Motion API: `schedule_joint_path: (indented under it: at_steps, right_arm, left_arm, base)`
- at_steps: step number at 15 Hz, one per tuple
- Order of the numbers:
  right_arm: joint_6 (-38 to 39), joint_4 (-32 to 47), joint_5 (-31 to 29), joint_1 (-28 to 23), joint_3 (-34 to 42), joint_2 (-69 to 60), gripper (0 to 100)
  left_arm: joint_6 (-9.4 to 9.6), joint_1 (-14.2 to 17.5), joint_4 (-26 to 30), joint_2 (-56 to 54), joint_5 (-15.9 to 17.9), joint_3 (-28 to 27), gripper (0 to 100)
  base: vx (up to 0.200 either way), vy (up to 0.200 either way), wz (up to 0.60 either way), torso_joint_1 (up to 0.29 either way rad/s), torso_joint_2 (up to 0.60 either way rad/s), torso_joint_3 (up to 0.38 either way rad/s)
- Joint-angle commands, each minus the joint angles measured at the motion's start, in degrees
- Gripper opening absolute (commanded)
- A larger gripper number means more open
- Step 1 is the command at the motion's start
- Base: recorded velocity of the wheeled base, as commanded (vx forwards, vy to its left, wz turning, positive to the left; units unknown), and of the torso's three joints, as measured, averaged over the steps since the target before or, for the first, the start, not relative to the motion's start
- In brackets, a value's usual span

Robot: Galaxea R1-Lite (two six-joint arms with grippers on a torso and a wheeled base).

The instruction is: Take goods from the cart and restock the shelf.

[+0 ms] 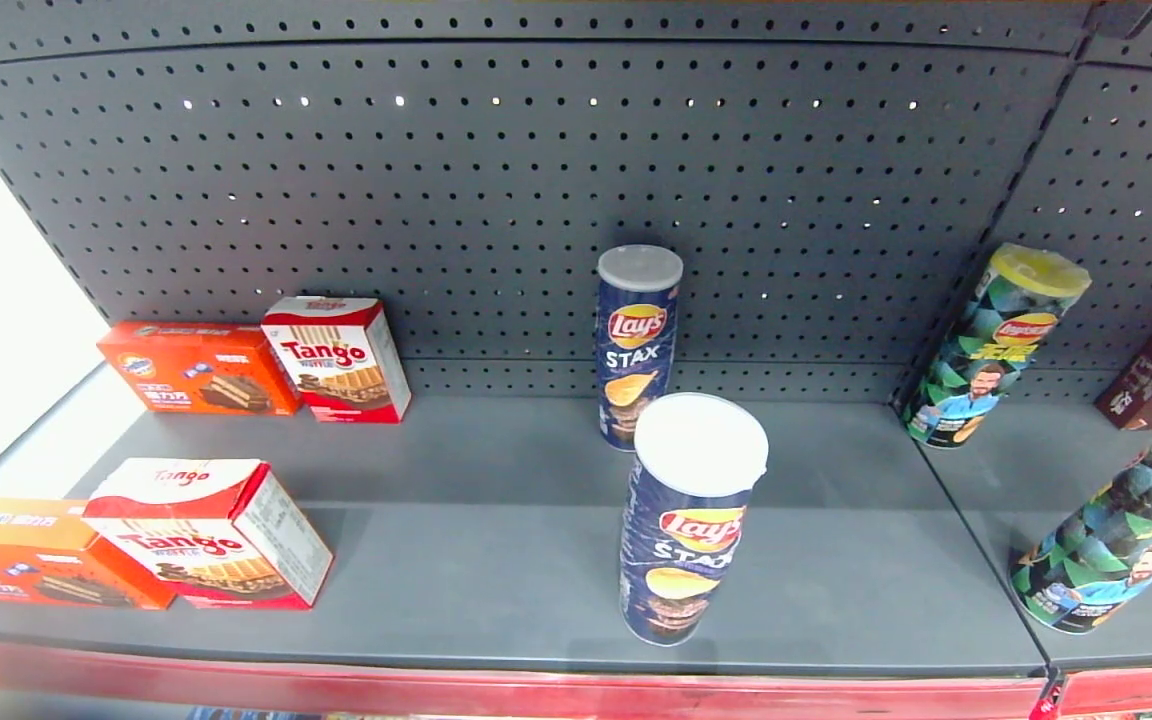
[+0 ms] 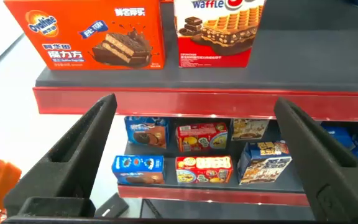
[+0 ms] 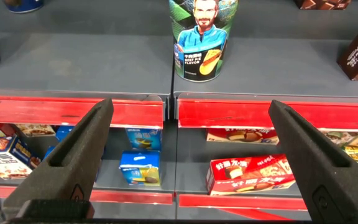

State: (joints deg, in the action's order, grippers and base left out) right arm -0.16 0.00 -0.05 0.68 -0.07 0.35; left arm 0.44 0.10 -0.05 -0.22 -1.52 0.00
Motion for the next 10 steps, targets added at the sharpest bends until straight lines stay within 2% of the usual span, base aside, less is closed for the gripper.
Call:
schedule_joint_path:
  at_steps: [1,3,4,5,6,7,10]
  right_arm:
    - [0.0,0.0,0.0,0.0,0.0,0.1,100]
    - [0.0,0.1,0.0,0.0,0.0,0.1,100]
    - [1.0,-0.4,1.2,0.4,-2.3,0.4,100]
    - [5.5,0.6,2.1,2.0,-14.6,10.2,100]
    - [6.7,2.2,3.5,3.6,-20.1,20.1,100]
    - [5.3,1.7,5.1,4.3,-21.2,21.0,100]
    - [-6.6,1.2,16.8,10.6,-27.3,32.5,100]
  left_arm:
    - [-0.09,0.0,0.0,0.2,-0.1,0.0,100]
    - [0.18,0.0,0.0,0.2,0.0,0.0,100]
    - [0.09,0.0,0.0,0.2,0.3,0.0,100]
    - [0.0,0.0,0.0,0.2,0.4,-0.1,100]
    - [0.09,0.0,0.0,0.2,0.4,0.0,100]
    - [0.09,0.0,0.0,0.2,0.5,0.0,100]
    - [0.18,-0.2,0.0,0.2,0.9,-0.1,100]
  base:
    - [0.0,0.0,0.0,0.0,0.0,0.0]
    - [0.0,0.0,0.0,0.0,0.0,0.0]
    - [0.0,0.0,0.0,0.0,0.0,0.0]
    - [0.0,0.0,0.0,0.0,0.0,0.0]
    - [0.0,0.0,0.0,0.0,0.0,0.0]
    - [0.0,0.0,0.0,0.0,0.0,0.0]
    - [0.0,0.0,0.0,0.0,0.0,0.0]
